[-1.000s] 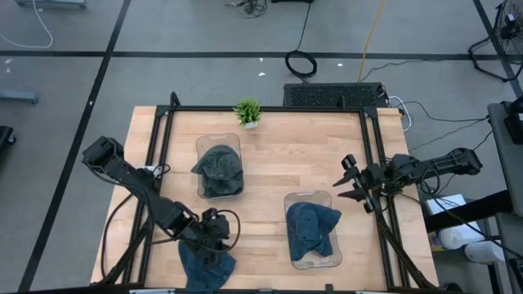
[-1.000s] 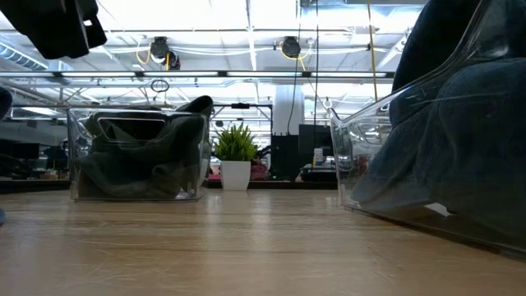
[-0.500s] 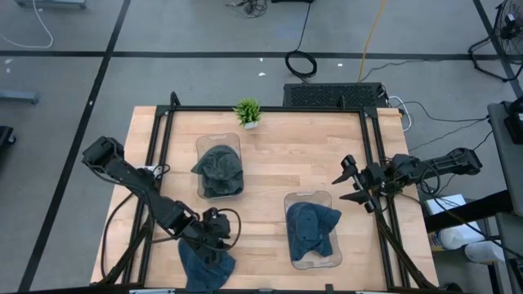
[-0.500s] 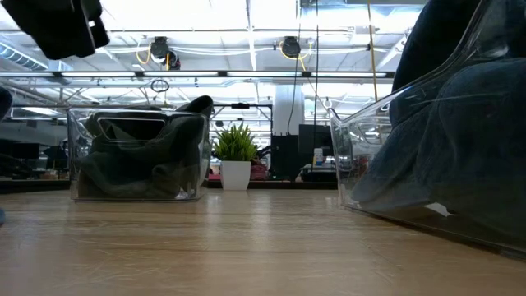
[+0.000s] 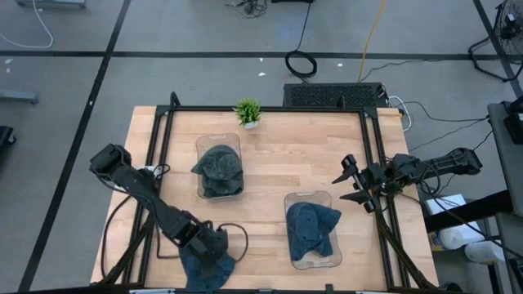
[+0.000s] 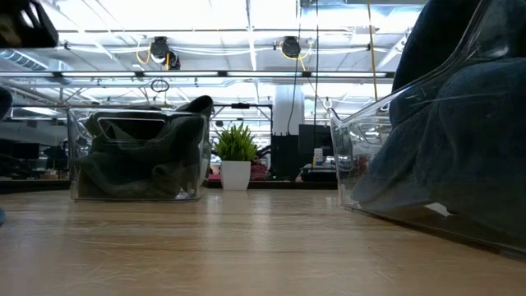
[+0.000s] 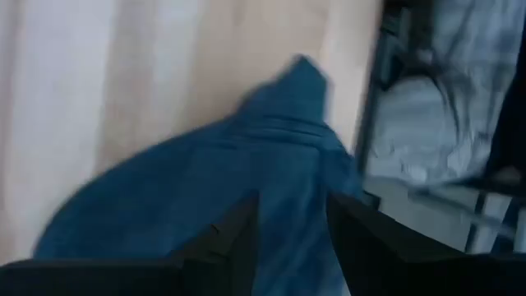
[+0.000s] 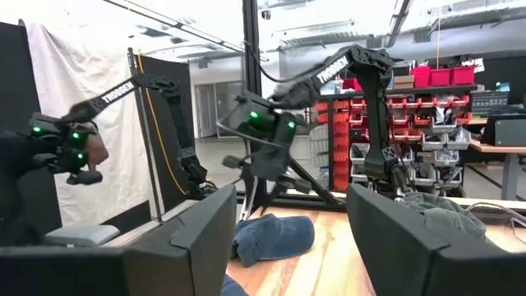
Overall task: Pick & Place hat
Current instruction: Put the blue cap into the bottom transparent bin
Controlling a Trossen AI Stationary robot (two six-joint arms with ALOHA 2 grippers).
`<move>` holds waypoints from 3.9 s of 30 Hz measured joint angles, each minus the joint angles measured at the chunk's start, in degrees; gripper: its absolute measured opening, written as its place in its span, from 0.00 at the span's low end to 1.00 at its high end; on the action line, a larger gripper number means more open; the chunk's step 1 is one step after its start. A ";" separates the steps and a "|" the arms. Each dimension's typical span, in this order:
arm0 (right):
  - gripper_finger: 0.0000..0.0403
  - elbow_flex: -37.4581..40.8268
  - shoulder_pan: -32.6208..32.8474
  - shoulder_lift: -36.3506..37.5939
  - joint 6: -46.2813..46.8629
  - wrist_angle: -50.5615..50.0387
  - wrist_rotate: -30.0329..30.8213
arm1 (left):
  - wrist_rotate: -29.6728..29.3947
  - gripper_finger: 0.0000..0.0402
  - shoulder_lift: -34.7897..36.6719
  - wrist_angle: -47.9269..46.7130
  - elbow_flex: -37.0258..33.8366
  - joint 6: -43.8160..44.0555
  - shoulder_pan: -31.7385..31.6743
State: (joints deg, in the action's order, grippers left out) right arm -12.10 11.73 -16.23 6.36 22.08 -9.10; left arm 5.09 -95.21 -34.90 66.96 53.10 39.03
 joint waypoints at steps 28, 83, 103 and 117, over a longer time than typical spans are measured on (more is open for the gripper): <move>0.54 0.00 0.00 -1.86 0.03 0.38 0.00 | -3.95 0.37 -8.34 -20.98 8.90 0.86 1.91; 0.53 0.00 0.00 -1.84 -0.01 0.38 0.04 | -5.80 0.37 -8.71 -11.30 3.32 2.95 3.17; 0.53 0.00 0.00 -1.84 1.18 0.37 0.01 | -5.47 0.37 -8.71 -11.32 3.32 2.71 3.13; 0.53 0.00 0.00 -1.86 0.08 0.38 0.02 | -5.51 0.37 -8.71 -11.34 3.32 -0.94 2.91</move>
State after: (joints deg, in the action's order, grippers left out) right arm -12.10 11.73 -18.09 6.44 22.45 -9.08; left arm -0.43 -103.92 -46.24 70.28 52.16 41.93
